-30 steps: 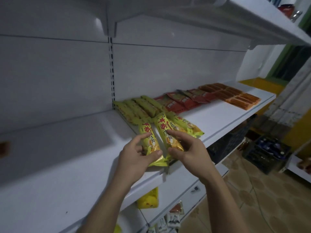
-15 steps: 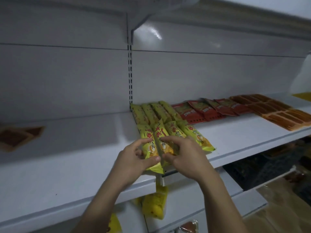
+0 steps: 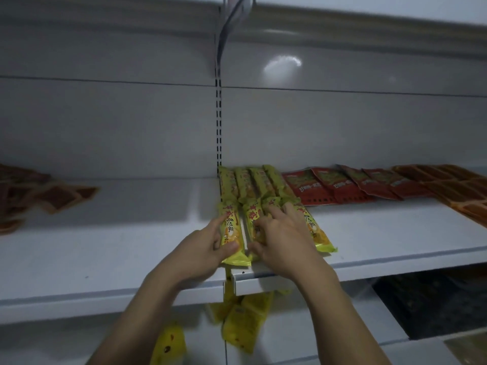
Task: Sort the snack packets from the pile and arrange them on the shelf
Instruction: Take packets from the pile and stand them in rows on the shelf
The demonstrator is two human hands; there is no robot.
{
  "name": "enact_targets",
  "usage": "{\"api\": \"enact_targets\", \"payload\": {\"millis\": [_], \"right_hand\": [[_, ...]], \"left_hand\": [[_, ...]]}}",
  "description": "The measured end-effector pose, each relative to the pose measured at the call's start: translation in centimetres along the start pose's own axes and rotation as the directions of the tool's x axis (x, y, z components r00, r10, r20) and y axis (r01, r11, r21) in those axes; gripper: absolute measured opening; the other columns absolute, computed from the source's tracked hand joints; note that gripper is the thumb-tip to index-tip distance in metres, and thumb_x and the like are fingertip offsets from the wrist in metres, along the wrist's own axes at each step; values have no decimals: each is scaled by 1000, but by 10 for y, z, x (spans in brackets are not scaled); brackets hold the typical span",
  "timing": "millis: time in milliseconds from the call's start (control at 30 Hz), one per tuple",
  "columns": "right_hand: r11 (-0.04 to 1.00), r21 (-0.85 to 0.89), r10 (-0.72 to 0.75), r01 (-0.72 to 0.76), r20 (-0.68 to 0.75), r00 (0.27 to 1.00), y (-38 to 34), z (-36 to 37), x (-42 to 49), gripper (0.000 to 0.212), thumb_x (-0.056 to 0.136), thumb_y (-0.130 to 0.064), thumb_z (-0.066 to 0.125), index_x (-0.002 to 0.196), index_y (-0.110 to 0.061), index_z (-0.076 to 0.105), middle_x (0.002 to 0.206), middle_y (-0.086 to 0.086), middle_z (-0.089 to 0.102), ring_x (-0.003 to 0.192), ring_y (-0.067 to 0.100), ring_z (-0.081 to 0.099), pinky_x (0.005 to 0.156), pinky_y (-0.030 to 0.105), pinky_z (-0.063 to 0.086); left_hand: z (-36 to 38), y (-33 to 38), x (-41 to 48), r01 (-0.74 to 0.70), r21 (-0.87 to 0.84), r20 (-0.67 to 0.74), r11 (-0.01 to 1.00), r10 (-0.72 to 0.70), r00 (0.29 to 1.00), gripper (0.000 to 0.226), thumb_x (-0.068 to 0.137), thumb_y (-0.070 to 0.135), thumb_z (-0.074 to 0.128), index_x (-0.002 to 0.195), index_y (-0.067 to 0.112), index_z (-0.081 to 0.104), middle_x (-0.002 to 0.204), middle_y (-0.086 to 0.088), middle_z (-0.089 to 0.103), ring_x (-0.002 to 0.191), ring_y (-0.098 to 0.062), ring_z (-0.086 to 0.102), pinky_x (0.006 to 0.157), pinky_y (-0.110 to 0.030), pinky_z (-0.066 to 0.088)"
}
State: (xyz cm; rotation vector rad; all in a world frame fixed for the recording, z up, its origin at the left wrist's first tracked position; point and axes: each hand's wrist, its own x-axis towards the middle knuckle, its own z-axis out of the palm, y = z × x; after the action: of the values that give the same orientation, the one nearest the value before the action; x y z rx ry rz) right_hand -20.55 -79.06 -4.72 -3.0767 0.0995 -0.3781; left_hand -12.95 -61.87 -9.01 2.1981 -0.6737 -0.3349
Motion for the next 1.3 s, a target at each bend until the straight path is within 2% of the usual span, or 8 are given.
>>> {"api": "enact_targets", "payload": {"millis": [167, 300, 400, 500, 667, 800, 967, 1300], "right_hand": [[998, 49, -38, 37, 24, 999, 4, -1, 0, 45, 93, -52, 54, 131, -28, 53, 133, -7, 55, 118, 20, 37, 98, 36, 29], [996, 60, -65, 61, 63, 996, 7, -2, 1, 51, 94, -51, 52, 141, -32, 47, 144, -10, 48, 126, 21, 33, 101, 37, 25], [996, 55, -73, 69, 81, 994, 9, -3, 2, 51, 95, -48, 52, 143, -31, 46, 150, -10, 43, 129, 21, 32, 103, 38, 24], [996, 64, -62, 57, 70, 996, 7, 0, 4, 51, 95, -46, 54, 143, -31, 46, 152, -9, 40, 130, 21, 31, 103, 38, 24], [996, 70, -57, 53, 50, 997, 5, 3, 5, 49, 96, -45, 52, 142, -30, 47, 152, -8, 41, 129, 22, 32, 100, 38, 24], [995, 87, -60, 55, 62, 996, 7, 1, 1, 49, 96, -44, 50, 143, -31, 46, 155, -8, 36, 133, 23, 29, 104, 39, 22], [991, 127, -52, 46, 50, 997, 11, 1, -5, 50, 95, -45, 52, 143, -33, 45, 156, -9, 33, 136, 22, 25, 106, 39, 19], [986, 162, -39, 38, 1, 999, 13, 2, -13, 50, 95, -48, 50, 143, -34, 45, 152, -9, 38, 135, 21, 28, 106, 39, 20]], "left_hand": [[0, 3, 1, -16, 47, -10, 999, 17, 1000, 69, 91, 53, 59, 151, 44, 25, 111, -6, 69, 92, -18, 67, 85, -47, 53], [0, 7, 5, -31, 99, -43, 995, 35, 998, 67, 89, 51, 63, 148, 44, 31, 93, -3, 66, 76, -10, 60, 66, -25, 45], [3, 9, 7, -45, 50, -50, 998, 48, 998, 67, 90, 47, 65, 149, 42, 34, 106, 7, 62, 87, 1, 59, 71, -12, 45], [3, 9, 8, -47, 66, -67, 997, 52, 996, 69, 91, 44, 64, 152, 38, 31, 122, 6, 56, 103, -4, 56, 84, -17, 46], [2, 9, 9, -51, 57, -36, 997, 53, 998, 66, 93, 42, 62, 151, 37, 31, 116, 8, 62, 100, -4, 60, 84, -21, 50], [2, 8, 9, -22, 25, -31, 999, 22, 999, 66, 91, 49, 61, 150, 40, 33, 108, 16, 63, 93, 1, 60, 74, -13, 44], [4, 13, 4, -19, 69, -95, 997, 26, 995, 65, 92, 50, 60, 150, 39, 32, 114, 6, 58, 93, -1, 56, 67, -7, 40], [7, 19, -2, 24, 162, -171, 987, 4, 985, 64, 93, 49, 58, 150, 32, 35, 131, -1, 49, 100, -8, 50, 69, -8, 38]]}}
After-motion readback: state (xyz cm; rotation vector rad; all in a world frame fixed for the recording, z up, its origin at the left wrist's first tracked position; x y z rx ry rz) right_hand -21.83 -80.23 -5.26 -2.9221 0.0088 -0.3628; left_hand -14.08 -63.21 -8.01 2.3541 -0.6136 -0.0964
